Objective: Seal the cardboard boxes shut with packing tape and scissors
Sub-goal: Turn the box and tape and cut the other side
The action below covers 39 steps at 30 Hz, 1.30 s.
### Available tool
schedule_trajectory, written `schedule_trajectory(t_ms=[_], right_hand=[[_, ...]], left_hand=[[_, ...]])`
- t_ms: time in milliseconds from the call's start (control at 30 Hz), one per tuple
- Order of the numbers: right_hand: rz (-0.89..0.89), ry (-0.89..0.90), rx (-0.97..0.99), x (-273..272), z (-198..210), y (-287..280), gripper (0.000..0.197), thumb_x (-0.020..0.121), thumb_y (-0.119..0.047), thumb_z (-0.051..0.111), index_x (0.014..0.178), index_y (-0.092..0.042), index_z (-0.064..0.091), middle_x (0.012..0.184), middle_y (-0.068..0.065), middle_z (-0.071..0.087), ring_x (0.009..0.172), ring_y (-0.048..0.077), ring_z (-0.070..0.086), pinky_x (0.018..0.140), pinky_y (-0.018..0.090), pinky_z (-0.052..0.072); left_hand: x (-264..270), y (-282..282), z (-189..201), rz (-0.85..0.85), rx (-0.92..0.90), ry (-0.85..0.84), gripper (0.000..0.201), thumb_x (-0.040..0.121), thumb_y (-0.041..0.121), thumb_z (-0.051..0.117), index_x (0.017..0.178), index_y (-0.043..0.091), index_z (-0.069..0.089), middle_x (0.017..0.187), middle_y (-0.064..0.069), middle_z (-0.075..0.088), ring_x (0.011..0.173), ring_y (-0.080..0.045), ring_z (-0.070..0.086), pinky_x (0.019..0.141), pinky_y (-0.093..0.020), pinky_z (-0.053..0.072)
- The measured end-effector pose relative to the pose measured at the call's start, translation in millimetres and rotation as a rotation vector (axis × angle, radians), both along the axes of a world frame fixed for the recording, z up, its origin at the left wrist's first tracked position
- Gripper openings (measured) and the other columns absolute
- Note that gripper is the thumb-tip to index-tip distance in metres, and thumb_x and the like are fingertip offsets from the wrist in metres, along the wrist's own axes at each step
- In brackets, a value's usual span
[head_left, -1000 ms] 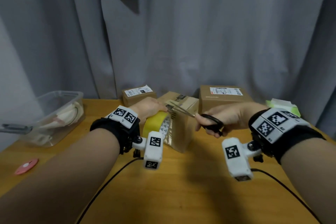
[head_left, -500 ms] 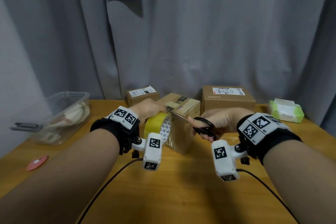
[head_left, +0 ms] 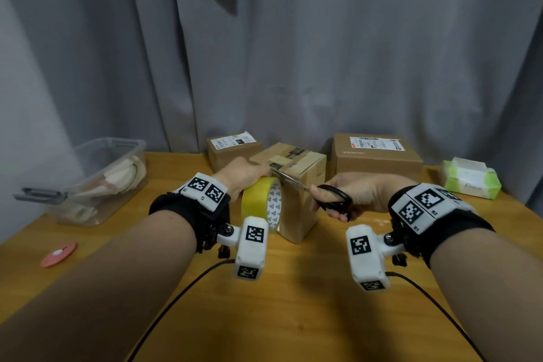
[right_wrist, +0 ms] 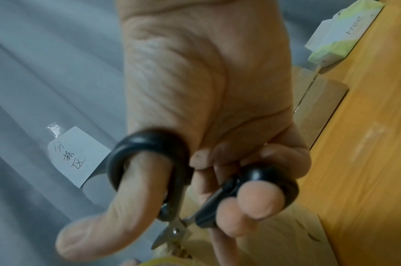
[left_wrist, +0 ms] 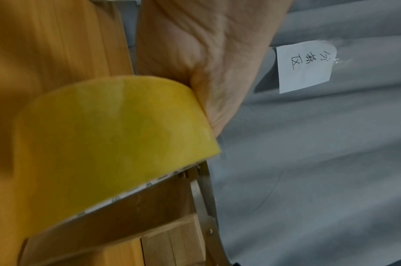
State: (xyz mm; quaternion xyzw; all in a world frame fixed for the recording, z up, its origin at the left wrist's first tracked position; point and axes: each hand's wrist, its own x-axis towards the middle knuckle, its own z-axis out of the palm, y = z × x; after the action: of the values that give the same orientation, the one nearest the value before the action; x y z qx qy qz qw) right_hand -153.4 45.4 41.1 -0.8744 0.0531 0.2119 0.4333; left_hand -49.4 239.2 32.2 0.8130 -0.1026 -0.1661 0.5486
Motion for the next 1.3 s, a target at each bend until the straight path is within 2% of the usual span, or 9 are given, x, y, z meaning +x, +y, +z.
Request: schedule_trajectory(t_ms=[200, 400, 533, 700, 900, 1000, 1100, 1200, 1300], right_hand=[[0.04, 0.022, -0.034, 4.6, 3.1, 0.4, 0.071, 0.069, -0.07, 0.05, 0.102, -0.009, 0.065, 0.063, 0.001, 0.053, 0.054, 0.011, 0.049, 0.058, 0.025, 0.037], [0.062, 0.021, -0.058, 11.8, 5.6, 6.6, 0.073, 0.065, -0.073, 0.05, 0.099, -0.01, 0.065, 0.063, 0.002, 0.053, 0.055, 0.013, 0.049, 0.06, 0.026, 0.038], [0.07, 0.007, -0.06, 17.0, 1.7, 17.4, 0.076, 0.066, -0.075, 0.046, 0.097, -0.008, 0.065, 0.064, 0.002, 0.055, 0.056, 0.014, 0.05, 0.061, 0.027, 0.04], [0.057, -0.048, -0.053, 22.5, -3.5, 25.9, 0.074, 0.069, -0.074, 0.046, 0.095, -0.008, 0.065, 0.06, 0.001, 0.056, 0.053, 0.014, 0.052, 0.059, 0.026, 0.04], [0.003, -0.17, -0.044, 24.4, -10.2, 23.1, 0.055, 0.084, -0.056, 0.057, 0.091, -0.002, 0.068, 0.046, -0.003, 0.052, 0.041, 0.01, 0.047, 0.057, 0.026, 0.04], [-0.027, -0.184, -0.049, 25.0, -15.7, 22.0, 0.043, 0.081, -0.05, 0.066, 0.078, -0.007, 0.067, 0.044, -0.003, 0.053, 0.038, 0.008, 0.046, 0.056, 0.026, 0.041], [-0.06, -0.158, -0.133, 25.0, -23.6, 20.9, 0.045, 0.077, -0.048, 0.071, 0.089, -0.006, 0.067, 0.049, -0.001, 0.056, 0.04, 0.008, 0.049, 0.053, 0.022, 0.045], [-0.069, -0.107, -0.272, 25.2, -36.4, 23.3, 0.048, 0.076, -0.05, 0.072, 0.096, -0.007, 0.065, 0.063, 0.004, 0.062, 0.051, 0.012, 0.056, 0.056, 0.023, 0.049], [-0.043, -0.02, -0.479, 25.8, -53.0, 32.2, 0.055, 0.078, -0.052, 0.07, 0.103, -0.003, 0.067, 0.076, 0.006, 0.067, 0.065, 0.018, 0.061, 0.067, 0.028, 0.049]], left_hand=[[5.0, -0.5, -9.3, -0.011, -0.04, -0.005, 0.007, 0.086, 0.003, 0.061, 0.081, 0.0, 0.065, 0.067, -0.009, 0.063, 0.044, -0.011, 0.057, 0.044, -0.018, 0.049], [11.9, 6.6, -1.1, -0.037, -0.02, 0.002, 0.006, 0.085, 0.002, 0.062, 0.082, 0.0, 0.067, 0.068, -0.01, 0.065, 0.049, -0.015, 0.061, 0.047, -0.019, 0.052], [13.8, 6.3, 0.8, -0.039, -0.009, 0.011, 0.011, 0.083, 0.004, 0.064, 0.09, -0.004, 0.069, 0.074, -0.013, 0.067, 0.056, -0.018, 0.062, 0.05, -0.022, 0.052], [18.1, 7.9, -0.8, -0.004, 0.015, 0.016, 0.018, 0.081, 0.007, 0.066, 0.094, -0.006, 0.068, 0.074, -0.014, 0.067, 0.053, -0.019, 0.061, 0.049, -0.021, 0.053], [18.1, 9.4, -6.5, 0.009, 0.002, 0.03, 0.02, 0.082, 0.007, 0.065, 0.096, -0.008, 0.067, 0.073, -0.014, 0.066, 0.049, -0.018, 0.06, 0.047, -0.021, 0.052], [19.6, 9.9, -13.1, 0.003, 0.008, 0.024, 0.024, 0.081, 0.007, 0.067, 0.099, -0.008, 0.068, 0.083, -0.02, 0.069, 0.06, -0.024, 0.063, 0.058, -0.029, 0.056], [18.8, 15.6, -24.1, -0.039, 0.014, 0.023, 0.026, 0.08, 0.007, 0.069, 0.1, -0.009, 0.067, 0.095, -0.026, 0.068, 0.072, -0.028, 0.063, 0.073, -0.037, 0.056], [18.6, 24.9, -41.4, -0.038, -0.005, -0.033, 0.01, 0.081, 0.011, 0.07, 0.083, 0.002, 0.065, 0.078, -0.016, 0.068, 0.063, -0.021, 0.06, 0.064, -0.03, 0.054], [18.2, 36.2, -56.3, -0.004, 0.004, -0.199, 0.011, 0.086, 0.011, 0.065, 0.077, 0.01, 0.059, 0.071, -0.006, 0.06, 0.059, -0.012, 0.054, 0.052, -0.017, 0.047]])
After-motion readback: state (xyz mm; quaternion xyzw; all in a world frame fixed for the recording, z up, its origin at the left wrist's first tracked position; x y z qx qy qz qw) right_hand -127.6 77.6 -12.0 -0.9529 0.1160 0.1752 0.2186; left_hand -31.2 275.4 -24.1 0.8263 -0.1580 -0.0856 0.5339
